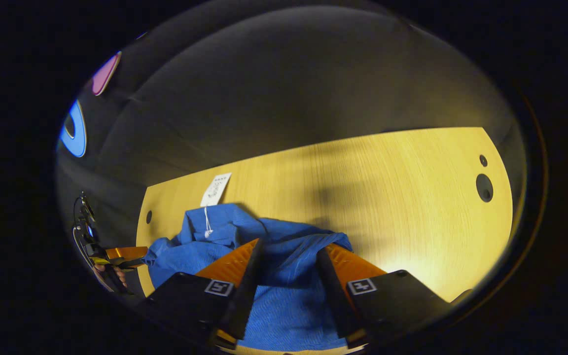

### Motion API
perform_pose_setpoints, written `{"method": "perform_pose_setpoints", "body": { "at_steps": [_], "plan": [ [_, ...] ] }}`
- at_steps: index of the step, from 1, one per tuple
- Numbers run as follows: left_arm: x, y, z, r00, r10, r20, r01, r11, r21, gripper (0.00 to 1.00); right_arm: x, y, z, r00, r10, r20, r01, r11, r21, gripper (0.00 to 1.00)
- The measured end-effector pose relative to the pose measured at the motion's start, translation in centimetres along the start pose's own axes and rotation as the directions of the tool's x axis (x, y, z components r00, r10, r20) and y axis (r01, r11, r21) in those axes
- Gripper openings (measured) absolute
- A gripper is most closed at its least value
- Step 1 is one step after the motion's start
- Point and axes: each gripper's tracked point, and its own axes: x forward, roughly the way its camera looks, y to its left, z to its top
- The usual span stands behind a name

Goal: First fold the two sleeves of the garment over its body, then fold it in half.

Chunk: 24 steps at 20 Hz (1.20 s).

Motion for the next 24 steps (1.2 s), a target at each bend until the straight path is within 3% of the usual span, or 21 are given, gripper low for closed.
{"method": "perform_pose_setpoints", "body": {
  "at_steps": [1,2,4,8,14,17,24],
  "plan": [
    [-0.1,0.1,0.7,0.999,0.020,0.034,-0.020,1.000,0.008,0.62,-0.7,0.6,1.0,0.999,0.010,0.038,-0.009,1.000,-0.010,0.88],
    [-1.1,0.5,1.1,0.997,0.039,0.060,-0.040,0.999,0.016,0.70,-1.1,0.8,2.0,0.996,0.008,0.086,-0.006,1.000,-0.016,1.00],
    [-3.2,1.1,1.8,0.992,0.063,0.110,-0.067,0.997,0.025,0.77,-2.6,1.5,4.4,0.984,0.011,0.180,-0.008,1.000,-0.018,0.98],
    [-7.0,0.3,2.3,0.979,0.049,0.200,-0.059,0.997,0.046,0.81,-7.1,2.7,6.3,0.958,0.028,0.285,-0.013,0.998,-0.054,0.98],
    [-12.7,-3.0,-0.8,0.953,0.004,0.304,-0.055,0.985,0.162,0.85,-15.0,5.8,4.8,0.917,0.052,0.396,0.001,0.991,-0.132,0.98],
    [-16.1,-5.3,-3.4,0.918,-0.014,0.395,-0.107,0.953,0.283,0.85,-19.8,8.1,3.1,0.894,0.072,0.441,0.010,0.984,-0.179,0.98],
    [-27.9,-11.0,-10.4,0.824,-0.190,0.533,-0.100,0.878,0.469,0.85,-32.8,14.5,-0.6,0.788,0.107,0.607,0.107,0.946,-0.305,0.97]
  ]
}}
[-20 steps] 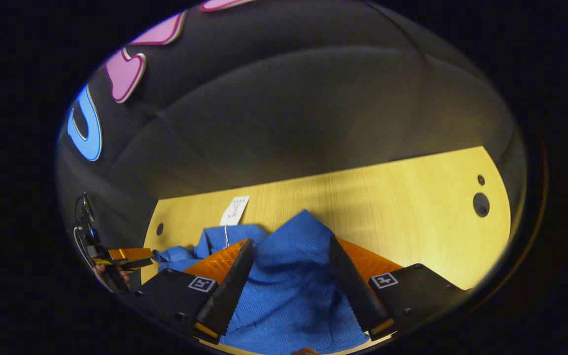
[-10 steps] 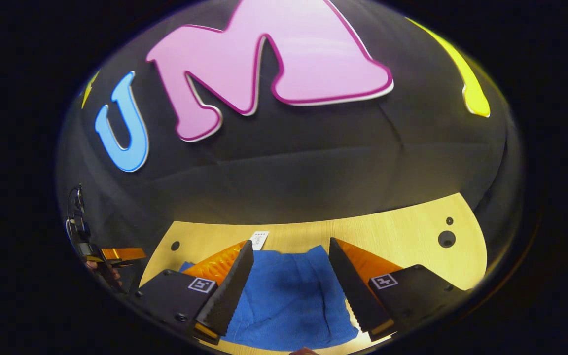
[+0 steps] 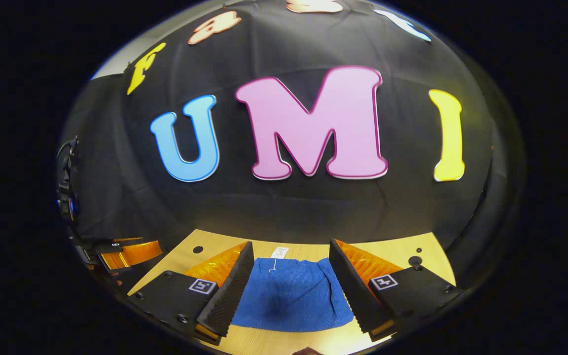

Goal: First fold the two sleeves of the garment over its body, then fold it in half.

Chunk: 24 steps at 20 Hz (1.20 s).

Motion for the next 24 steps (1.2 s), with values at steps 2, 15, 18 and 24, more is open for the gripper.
{"method": "perform_pose_setpoints", "body": {
  "at_steps": [2,15,18,24],
  "plan": [
    [-3.1,-1.2,0.4,0.999,-0.007,0.054,0.004,0.999,0.050,0.85,-3.7,1.2,1.7,0.998,-0.026,0.063,0.030,0.998,-0.052,0.98],
    [-22.5,-7.5,1.3,0.869,-0.015,0.494,-0.027,0.997,0.078,0.81,-22.8,6.4,7.6,0.912,-0.054,0.407,0.123,0.982,-0.144,0.97],
    [-25.5,-8.9,-0.1,0.855,0.034,0.518,-0.054,0.998,0.024,0.82,-25.5,7.3,7.6,0.916,0.025,0.400,0.050,0.983,-0.177,0.97],
    [-29.2,-10.3,-2.8,0.824,0.160,0.544,-0.165,0.986,-0.041,0.79,-29.6,6.5,6.6,0.909,0.129,0.396,-0.050,0.978,-0.203,0.97]
  ]
}}
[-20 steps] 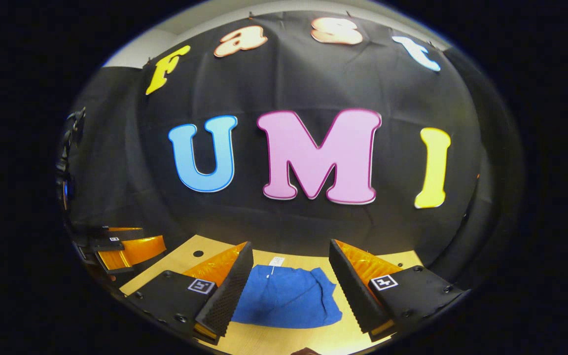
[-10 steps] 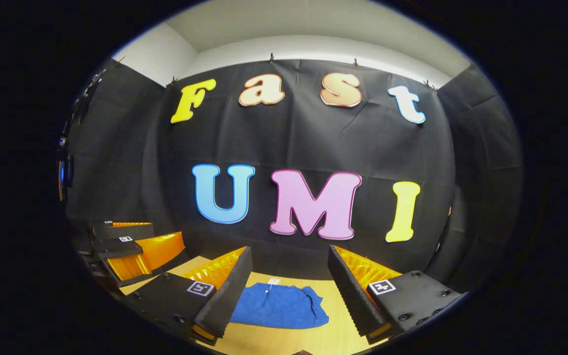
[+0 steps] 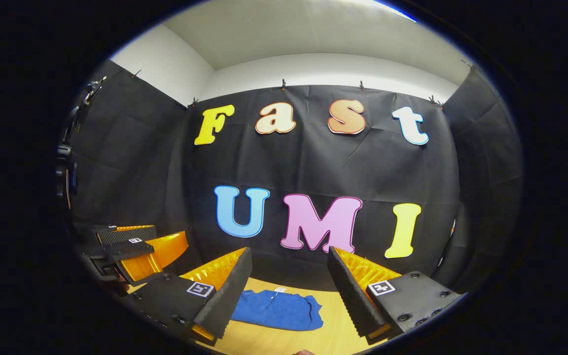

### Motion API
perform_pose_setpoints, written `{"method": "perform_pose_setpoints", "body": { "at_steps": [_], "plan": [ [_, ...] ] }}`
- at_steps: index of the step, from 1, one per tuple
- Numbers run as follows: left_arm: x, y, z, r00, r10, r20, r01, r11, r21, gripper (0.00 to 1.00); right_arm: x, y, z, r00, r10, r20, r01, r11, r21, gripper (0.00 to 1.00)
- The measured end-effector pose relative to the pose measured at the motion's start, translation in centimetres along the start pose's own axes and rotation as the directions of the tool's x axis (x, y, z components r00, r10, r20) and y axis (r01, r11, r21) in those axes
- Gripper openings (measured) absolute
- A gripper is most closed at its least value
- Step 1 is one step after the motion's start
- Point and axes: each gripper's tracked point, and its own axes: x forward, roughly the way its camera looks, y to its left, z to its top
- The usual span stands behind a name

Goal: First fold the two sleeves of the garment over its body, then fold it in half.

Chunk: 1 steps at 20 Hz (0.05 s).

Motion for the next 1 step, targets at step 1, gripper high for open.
{"method": "perform_pose_setpoints", "body": {
  "at_steps": [1],
  "plan": [
    [-0.65,-0.27,0.18,1.000,0.006,0.007,-0.006,1.000,-0.010,0.79,-0.32,-0.10,0.38,1.000,0.007,0.003,-0.007,1.000,0.000,0.97]
  ]
}}
